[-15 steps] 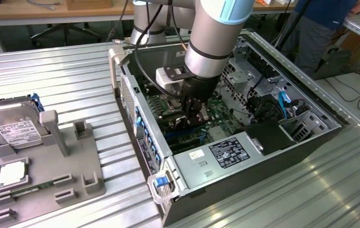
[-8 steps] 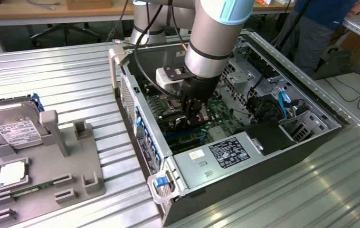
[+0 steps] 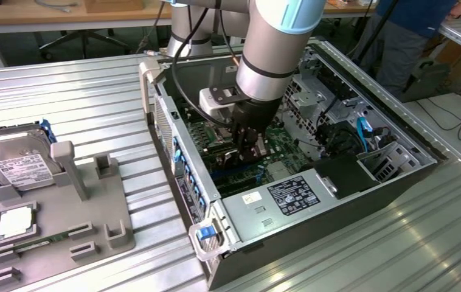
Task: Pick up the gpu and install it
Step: 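Insert the gpu into the slot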
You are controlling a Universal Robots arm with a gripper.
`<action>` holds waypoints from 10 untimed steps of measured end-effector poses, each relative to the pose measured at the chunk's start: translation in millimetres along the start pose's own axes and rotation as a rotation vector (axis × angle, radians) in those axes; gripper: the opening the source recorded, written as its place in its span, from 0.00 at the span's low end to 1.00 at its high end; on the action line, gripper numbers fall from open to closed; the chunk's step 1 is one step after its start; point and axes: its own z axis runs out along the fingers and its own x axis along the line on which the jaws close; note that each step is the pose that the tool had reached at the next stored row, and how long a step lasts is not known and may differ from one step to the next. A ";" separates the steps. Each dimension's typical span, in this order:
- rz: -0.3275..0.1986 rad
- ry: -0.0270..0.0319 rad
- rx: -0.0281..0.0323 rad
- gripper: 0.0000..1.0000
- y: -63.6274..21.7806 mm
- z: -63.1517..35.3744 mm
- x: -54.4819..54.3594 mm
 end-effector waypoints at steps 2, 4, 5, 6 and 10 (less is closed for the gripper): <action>0.000 0.0003 -0.0002 0.27 0.0 0.9 0.1; 0.000 -0.0001 0.0000 0.27 0.0 1.2 0.0; 0.000 -0.0003 0.0001 0.27 0.0 1.3 0.0; 0.000 -0.0004 0.0001 0.27 0.0 1.3 0.0; 0.000 -0.0004 0.0001 0.27 0.0 1.3 0.0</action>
